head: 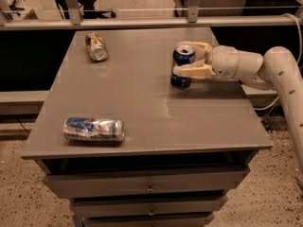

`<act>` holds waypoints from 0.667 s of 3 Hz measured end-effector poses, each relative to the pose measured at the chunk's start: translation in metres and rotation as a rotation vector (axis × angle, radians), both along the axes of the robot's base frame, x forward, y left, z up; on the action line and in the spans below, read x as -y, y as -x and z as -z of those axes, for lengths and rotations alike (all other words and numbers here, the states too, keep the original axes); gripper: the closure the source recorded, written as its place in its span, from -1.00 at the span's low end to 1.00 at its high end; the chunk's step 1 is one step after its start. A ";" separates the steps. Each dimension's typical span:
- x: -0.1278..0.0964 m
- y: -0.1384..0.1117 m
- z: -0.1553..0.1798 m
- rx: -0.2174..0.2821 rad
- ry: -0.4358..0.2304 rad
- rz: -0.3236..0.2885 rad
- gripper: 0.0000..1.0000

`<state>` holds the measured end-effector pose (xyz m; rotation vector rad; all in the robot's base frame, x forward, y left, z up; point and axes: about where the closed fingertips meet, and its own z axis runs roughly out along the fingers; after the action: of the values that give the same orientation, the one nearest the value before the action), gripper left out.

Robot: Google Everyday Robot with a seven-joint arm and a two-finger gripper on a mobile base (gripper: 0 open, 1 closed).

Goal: Place pepsi can upright

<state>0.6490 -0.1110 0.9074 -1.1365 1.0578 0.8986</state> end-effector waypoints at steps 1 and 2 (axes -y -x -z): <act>0.007 0.002 0.002 -0.015 0.013 0.013 -1.00; 0.017 0.006 -0.001 -0.025 0.056 0.033 -1.00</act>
Offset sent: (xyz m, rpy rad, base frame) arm -0.0112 -0.0368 0.0046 -0.1103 0.0373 -0.0698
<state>0.6427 -0.1275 0.9088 -1.1541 1.1248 0.8637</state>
